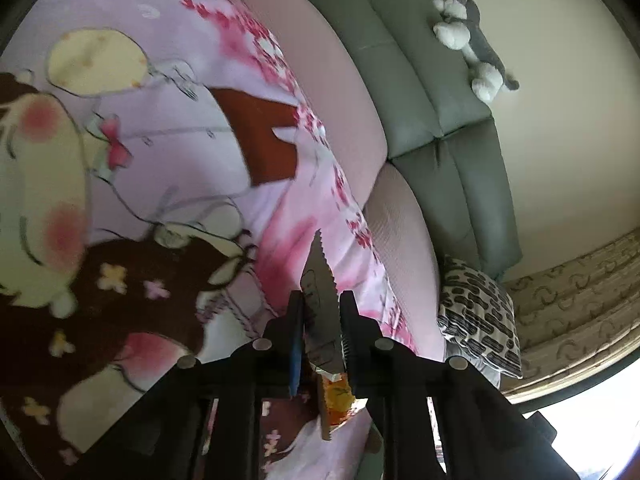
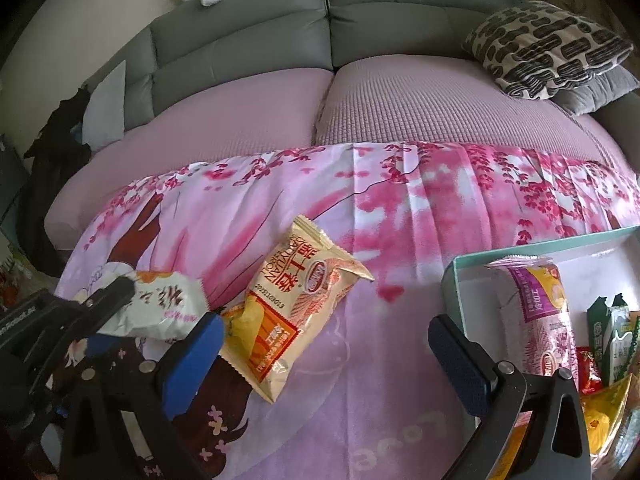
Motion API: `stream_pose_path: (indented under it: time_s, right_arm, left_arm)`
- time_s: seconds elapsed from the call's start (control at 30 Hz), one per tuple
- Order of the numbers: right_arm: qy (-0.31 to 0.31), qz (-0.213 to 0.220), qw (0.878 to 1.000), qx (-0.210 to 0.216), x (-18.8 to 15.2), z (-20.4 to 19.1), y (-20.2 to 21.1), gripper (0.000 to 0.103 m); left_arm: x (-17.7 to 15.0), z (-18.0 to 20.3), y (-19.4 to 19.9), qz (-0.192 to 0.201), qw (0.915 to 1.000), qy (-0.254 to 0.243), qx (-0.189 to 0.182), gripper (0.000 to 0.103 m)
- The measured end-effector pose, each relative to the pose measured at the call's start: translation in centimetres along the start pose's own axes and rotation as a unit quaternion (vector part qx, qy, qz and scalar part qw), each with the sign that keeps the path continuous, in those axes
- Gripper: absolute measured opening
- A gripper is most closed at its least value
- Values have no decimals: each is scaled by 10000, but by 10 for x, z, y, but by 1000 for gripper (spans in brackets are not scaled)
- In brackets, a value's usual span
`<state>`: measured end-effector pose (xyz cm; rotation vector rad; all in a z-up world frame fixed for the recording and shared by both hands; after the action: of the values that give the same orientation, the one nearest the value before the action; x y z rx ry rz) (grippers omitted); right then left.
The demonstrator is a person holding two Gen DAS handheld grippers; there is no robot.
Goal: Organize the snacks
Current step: 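Grasp the white printed pack with the left tool while the right grasps the yellow roll pack, then carry the white pack with the left tool while the right carries the yellow roll pack to the tray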
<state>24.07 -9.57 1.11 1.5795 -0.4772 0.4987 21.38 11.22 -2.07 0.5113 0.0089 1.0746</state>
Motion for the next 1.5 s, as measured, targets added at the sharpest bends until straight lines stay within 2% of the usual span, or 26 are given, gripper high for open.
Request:
stream_pose_path:
  time_s: [0.1,0.27,0.5,0.63,0.73,0.8,0.87,0.97,1.03,1.1,1.23,1.33,1.43,1.5]
  right_arm:
    - [37,-26,10000,-3,-1,-7,-2,103]
    - [70,-24,10000,-52,1,-17,-4,103]
    - [-9,-148,9995,-290,11,-17,-19,101]
    - [-79,-324,9988,-351,13,-15,-32,98]
    - [-135,-403,9984,-374,14,-15,-38,94]
    - [-145,-479,9983,-308,12,-14,-40,90]
    - [-89,-520,9982,-296,10,-16,-40,84]
    - [7,-521,9983,-273,5,-18,-35,72]
    - [77,-529,9983,-246,0,-17,-30,59]
    - [145,-543,9981,-265,-6,-17,-27,54]
    - [329,-546,9976,-284,-16,-18,-21,49]
    - [363,-563,9974,-259,-23,-18,-17,49]
    - [381,-581,9973,-249,-28,-17,-13,49]
    - [381,-591,9972,-245,-30,-16,-11,49]
  left_arm:
    - [4,-11,10,105,9998,23,158,17]
    - [11,-32,24,155,9993,282,196,18]
    - [20,-50,38,202,9964,241,783,21]
    - [22,-44,38,90,9941,-46,1078,25]
    - [24,-36,40,31,9897,-372,1384,34]
    - [25,-30,42,3,9866,-594,1517,50]
    - [26,-25,45,-80,9818,-842,1701,57]
    - [25,-22,49,-167,9764,-1098,1851,59]
    - [26,-18,48,-239,9733,-1252,1911,63]
    - [23,-13,45,-329,9670,-1506,2026,68]
    - [17,-3,38,-420,9579,-1922,2092,69]
    - [10,8,31,-503,9425,-2409,2260,70]
    - [2,17,25,-544,9224,-2933,2453,77]
    - [-2,19,19,-610,9144,-3124,2500,78]
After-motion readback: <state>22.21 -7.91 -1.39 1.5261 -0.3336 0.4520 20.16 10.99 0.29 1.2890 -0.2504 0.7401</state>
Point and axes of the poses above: each gripper's, at about its wrist camera, not at the fingertips, and y roughly against the way its jaws point, z to its right, x to its top, the point moved 4 cm from there along -y, roughly the way its jaws point, and after that the axes turned 7 degrees about -x, right-handed, at the moved point
